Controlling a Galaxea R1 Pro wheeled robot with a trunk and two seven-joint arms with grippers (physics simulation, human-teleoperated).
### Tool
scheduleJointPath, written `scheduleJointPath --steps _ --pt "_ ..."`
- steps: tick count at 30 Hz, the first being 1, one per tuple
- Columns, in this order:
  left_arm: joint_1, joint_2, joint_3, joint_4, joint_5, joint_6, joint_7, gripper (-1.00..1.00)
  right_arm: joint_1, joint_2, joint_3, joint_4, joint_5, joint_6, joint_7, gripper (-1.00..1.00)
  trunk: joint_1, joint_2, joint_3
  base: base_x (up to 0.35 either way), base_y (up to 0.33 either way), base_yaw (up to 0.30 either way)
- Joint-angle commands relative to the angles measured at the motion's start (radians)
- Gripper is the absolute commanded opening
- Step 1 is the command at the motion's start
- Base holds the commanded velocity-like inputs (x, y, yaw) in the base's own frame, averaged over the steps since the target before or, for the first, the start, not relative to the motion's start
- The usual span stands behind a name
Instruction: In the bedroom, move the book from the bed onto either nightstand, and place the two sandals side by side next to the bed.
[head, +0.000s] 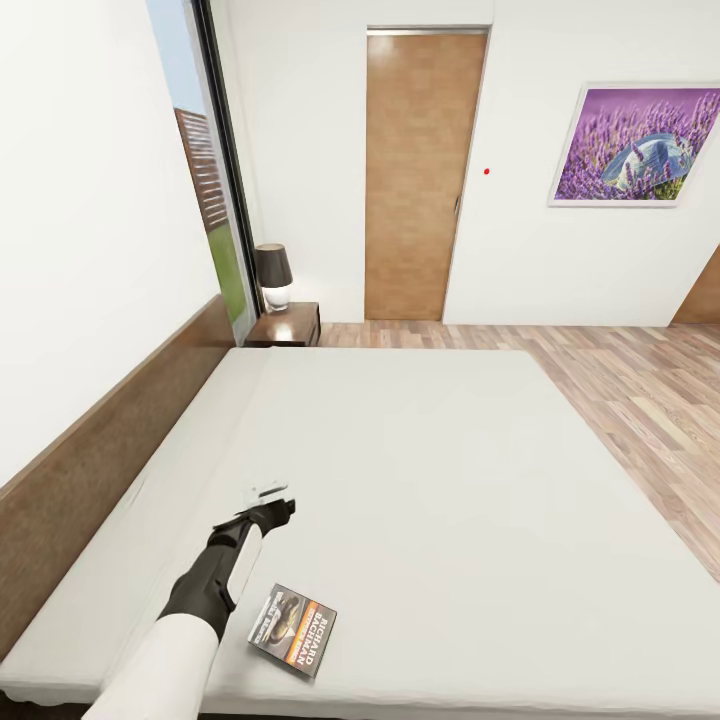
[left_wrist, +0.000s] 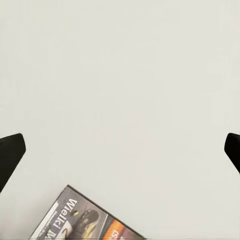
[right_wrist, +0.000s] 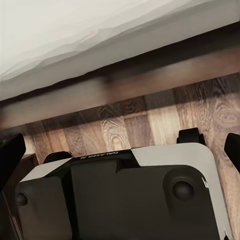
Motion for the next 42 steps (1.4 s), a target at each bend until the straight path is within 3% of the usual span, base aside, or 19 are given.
scheduleJointPath --steps 1,10,18,32,36,39,42 --pt "-0.001 -0.001 0.002 -0.001 0.010 0.006 0.006 1.00 -0.002 -0.001 -0.001 0.004 -0.009 -0.001 0.005 1.00 0.000 -0.002 -0.002 0.000 0.000 0.000" --pt "-0.001 0.000 0.005 -0.044 0.012 0.139 0.008 1.00 -0.002 -0.001 -0.001 0.004 -0.010 -0.001 0.007 1.00 0.000 -0.002 -0.002 0.000 0.000 0.000" --pt "-0.001 0.001 0.007 -0.051 0.014 0.148 0.009 1.00 -0.002 -0.001 -0.001 0.004 -0.010 -0.001 0.006 1.00 0.000 -0.002 -0.002 0.000 0.000 0.000" --pt "-0.001 -0.001 0.005 -0.053 0.015 0.149 0.008 1.00 -0.002 -0.001 -0.001 0.003 -0.010 -0.001 0.008 1.00 0.054 -0.100 -0.046 0.000 0.000 0.000" --pt "-0.001 -0.001 0.005 -0.053 0.033 0.149 0.008 1.00 -0.002 -0.009 -0.001 0.005 -0.012 0.000 0.017 1.00 0.069 -0.128 -0.058 0.000 0.000 0.000" --pt "-0.001 -0.001 0.004 -0.052 0.051 0.149 0.009 1.00 -0.002 -0.013 -0.002 0.005 -0.012 0.003 0.061 1.00 0.081 -0.149 -0.067 0.000 0.000 0.000" --pt "-0.001 0.000 0.004 -0.052 0.058 0.149 0.009 1.00 -0.002 -0.026 -0.002 0.005 -0.010 0.006 0.204 1.00 0.092 -0.170 -0.077 0.000 0.000 0.000"
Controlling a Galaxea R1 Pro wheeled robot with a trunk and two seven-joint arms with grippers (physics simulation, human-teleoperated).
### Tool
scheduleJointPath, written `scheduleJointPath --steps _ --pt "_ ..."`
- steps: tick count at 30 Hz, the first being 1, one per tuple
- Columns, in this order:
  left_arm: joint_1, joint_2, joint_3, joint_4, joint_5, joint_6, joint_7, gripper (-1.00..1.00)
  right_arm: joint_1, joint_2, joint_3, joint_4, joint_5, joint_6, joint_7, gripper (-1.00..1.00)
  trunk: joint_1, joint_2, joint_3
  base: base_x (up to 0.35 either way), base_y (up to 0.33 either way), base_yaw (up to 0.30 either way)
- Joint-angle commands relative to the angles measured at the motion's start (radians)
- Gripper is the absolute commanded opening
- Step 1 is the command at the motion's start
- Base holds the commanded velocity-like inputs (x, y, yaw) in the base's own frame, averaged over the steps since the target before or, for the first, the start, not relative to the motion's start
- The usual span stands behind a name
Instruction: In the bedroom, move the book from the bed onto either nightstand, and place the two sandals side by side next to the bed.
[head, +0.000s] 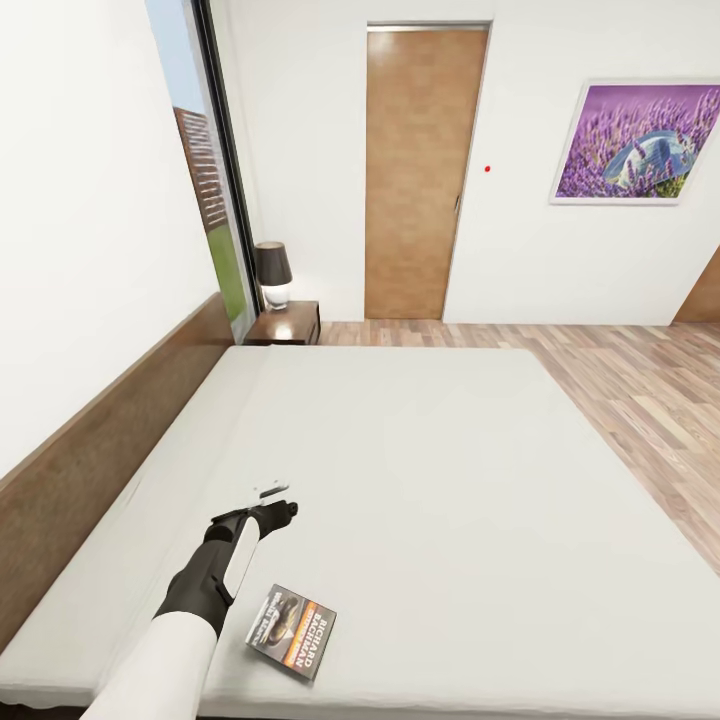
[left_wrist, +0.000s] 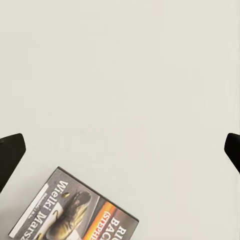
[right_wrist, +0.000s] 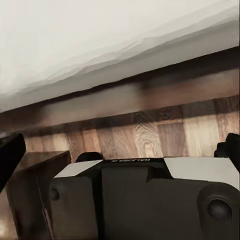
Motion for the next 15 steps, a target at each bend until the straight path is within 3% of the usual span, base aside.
scheduleJointPath --steps 1,4,6,15 --pt "-0.001 -0.001 0.002 -0.002 0.012 0.005 0.007 1.00 -0.002 -0.008 0.001 0.004 -0.008 0.000 0.083 1.00 0.004 -0.009 -0.005 0.000 0.000 0.000" --pt "-0.001 -0.001 0.002 -0.001 0.014 0.005 0.007 1.00 -0.002 -0.020 0.001 0.004 -0.009 0.001 0.270 1.00 0.016 -0.030 -0.014 0.000 0.000 0.000" --pt "-0.001 -0.001 0.002 -0.002 0.014 0.005 0.007 1.00 -0.002 -0.024 0.000 0.003 -0.010 0.001 0.311 1.00 0.023 -0.044 -0.020 0.000 0.000 0.000" --pt "-0.001 -0.001 0.002 -0.003 0.013 0.005 0.007 1.00 -0.002 -0.026 -0.002 0.003 -0.012 -0.005 0.345 1.00 0.058 -0.107 -0.049 0.000 0.000 0.000"
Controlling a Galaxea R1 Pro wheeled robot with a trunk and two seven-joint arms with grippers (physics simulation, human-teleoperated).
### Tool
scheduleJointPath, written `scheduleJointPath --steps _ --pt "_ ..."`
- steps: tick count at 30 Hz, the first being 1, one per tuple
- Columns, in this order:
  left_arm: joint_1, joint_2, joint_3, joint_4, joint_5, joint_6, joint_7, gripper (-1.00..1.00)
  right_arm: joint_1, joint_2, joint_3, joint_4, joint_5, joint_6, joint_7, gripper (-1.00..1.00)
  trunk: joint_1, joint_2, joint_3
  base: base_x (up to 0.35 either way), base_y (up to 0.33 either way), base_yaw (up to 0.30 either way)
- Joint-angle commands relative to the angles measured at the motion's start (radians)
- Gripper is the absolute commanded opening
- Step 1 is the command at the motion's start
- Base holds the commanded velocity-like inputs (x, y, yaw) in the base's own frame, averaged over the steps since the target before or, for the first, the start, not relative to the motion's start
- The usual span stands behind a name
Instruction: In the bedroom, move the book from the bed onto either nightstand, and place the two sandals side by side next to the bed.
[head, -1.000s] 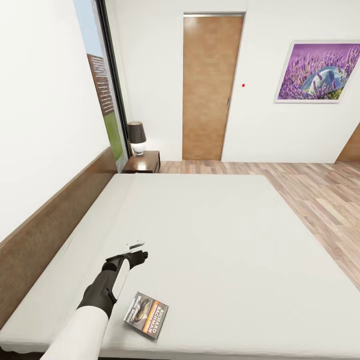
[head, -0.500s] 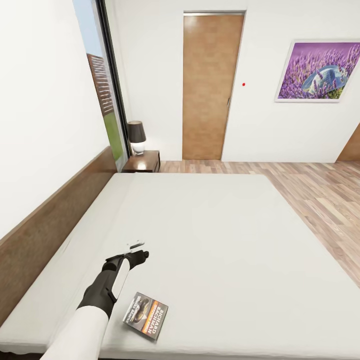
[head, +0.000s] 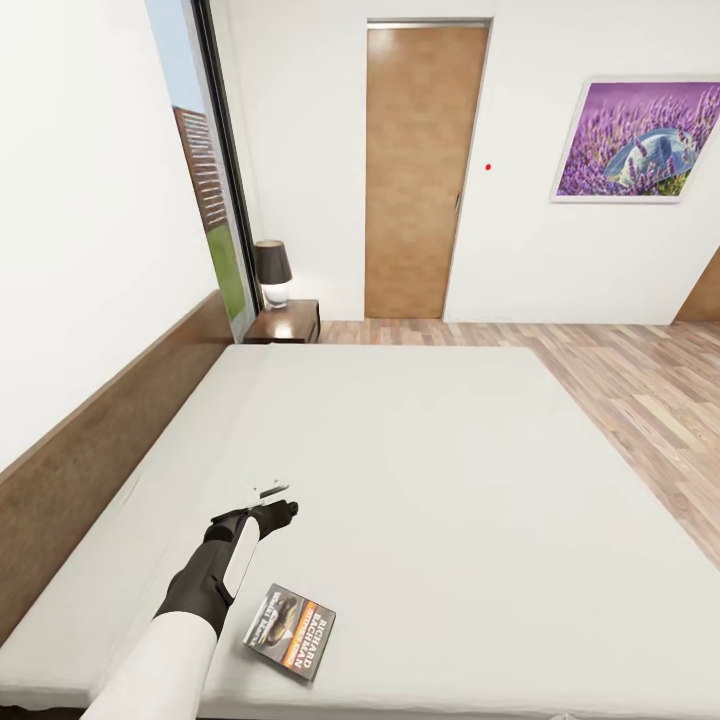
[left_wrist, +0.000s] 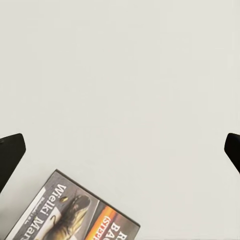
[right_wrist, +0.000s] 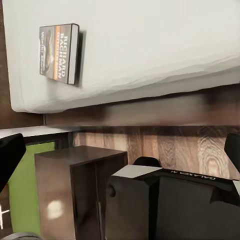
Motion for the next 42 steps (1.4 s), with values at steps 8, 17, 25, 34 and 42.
scheduleJointPath --steps 8,17,25,34,42 --pt "-0.001 -0.001 0.002 -0.002 0.011 0.005 0.007 1.00 -0.002 -0.001 0.000 0.004 -0.005 -0.001 0.007 1.00 0.031 -0.057 -0.026 0.000 0.000 0.000" --pt "-0.001 -0.001 0.001 0.000 0.012 0.004 0.009 1.00 -0.002 0.000 0.001 0.004 -0.005 -0.001 0.007 1.00 0.065 -0.120 -0.055 0.000 0.000 0.000" --pt "-0.001 -0.001 0.001 0.000 0.012 0.005 0.008 1.00 -0.002 0.000 0.001 0.004 -0.005 -0.001 0.006 1.00 0.096 -0.176 -0.080 0.000 0.000 0.000" --pt "-0.001 0.000 0.001 0.000 0.012 0.009 0.011 1.00 -0.002 0.000 0.001 0.004 -0.005 -0.001 0.005 1.00 0.131 -0.239 -0.108 0.000 0.000 0.000" --pt "-0.001 0.000 0.002 0.000 0.013 0.089 0.015 1.00 -0.002 0.000 0.001 0.004 -0.005 -0.001 0.005 1.00 0.161 -0.295 -0.133 0.000 0.000 0.000"
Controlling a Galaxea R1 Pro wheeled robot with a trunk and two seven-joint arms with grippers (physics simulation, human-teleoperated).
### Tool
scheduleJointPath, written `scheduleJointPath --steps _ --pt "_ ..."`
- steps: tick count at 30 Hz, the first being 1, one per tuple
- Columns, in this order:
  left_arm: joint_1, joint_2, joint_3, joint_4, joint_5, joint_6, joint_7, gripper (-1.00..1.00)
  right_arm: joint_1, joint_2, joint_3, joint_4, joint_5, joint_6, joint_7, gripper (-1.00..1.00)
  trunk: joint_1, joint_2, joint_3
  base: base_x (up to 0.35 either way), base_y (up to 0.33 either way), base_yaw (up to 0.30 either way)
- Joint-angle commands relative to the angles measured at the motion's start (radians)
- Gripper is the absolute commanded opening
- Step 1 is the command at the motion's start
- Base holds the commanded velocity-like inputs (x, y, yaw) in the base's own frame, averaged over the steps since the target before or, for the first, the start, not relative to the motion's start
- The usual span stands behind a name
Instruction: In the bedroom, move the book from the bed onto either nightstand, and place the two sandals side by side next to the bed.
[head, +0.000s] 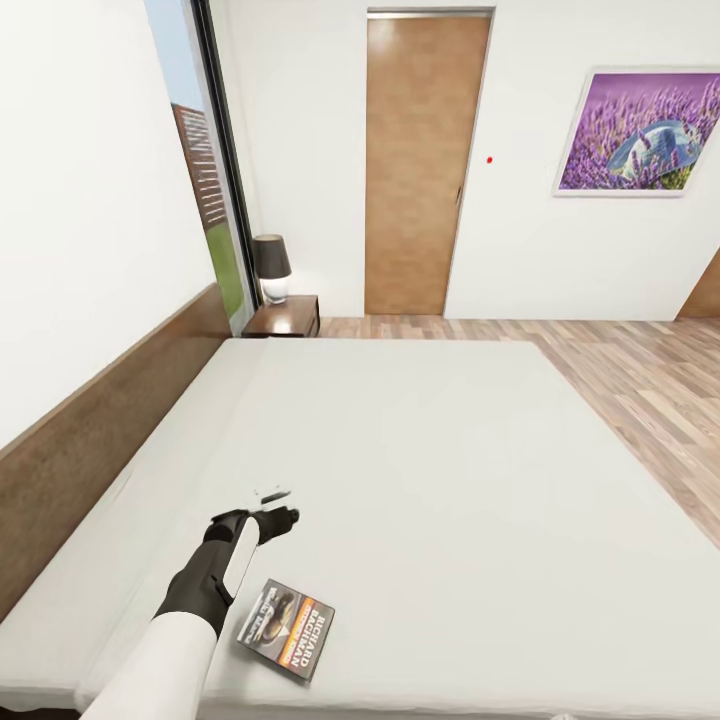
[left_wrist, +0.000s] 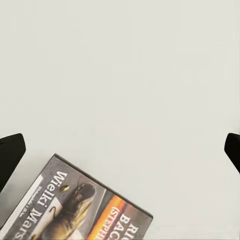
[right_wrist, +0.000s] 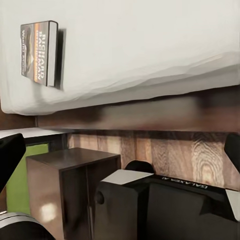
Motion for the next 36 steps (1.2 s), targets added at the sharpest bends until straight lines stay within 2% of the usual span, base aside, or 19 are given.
scheduleJointPath --steps 1,10,20,36 --pt "-0.001 -0.001 0.002 -0.002 0.011 0.015 0.007 1.00 -0.002 0.000 0.000 0.004 -0.005 0.000 0.004 1.00 0.004 -0.008 -0.004 0.000 0.000 0.000" --pt "-0.001 0.000 0.006 -0.003 0.009 0.033 0.006 1.00 -0.002 0.000 0.000 0.004 -0.005 0.000 0.005 1.00 0.039 -0.071 -0.032 0.000 0.000 0.000" --pt "-0.001 0.000 0.007 -0.009 0.009 0.005 0.005 1.00 -0.002 0.000 0.000 0.004 -0.005 0.000 0.005 1.00 0.077 -0.141 -0.064 0.000 0.000 0.000" --pt "-0.001 0.000 0.007 -0.010 0.009 0.001 0.004 1.00 -0.002 0.000 0.000 0.004 -0.005 0.000 0.003 1.00 0.138 -0.253 -0.114 0.000 0.000 0.000"
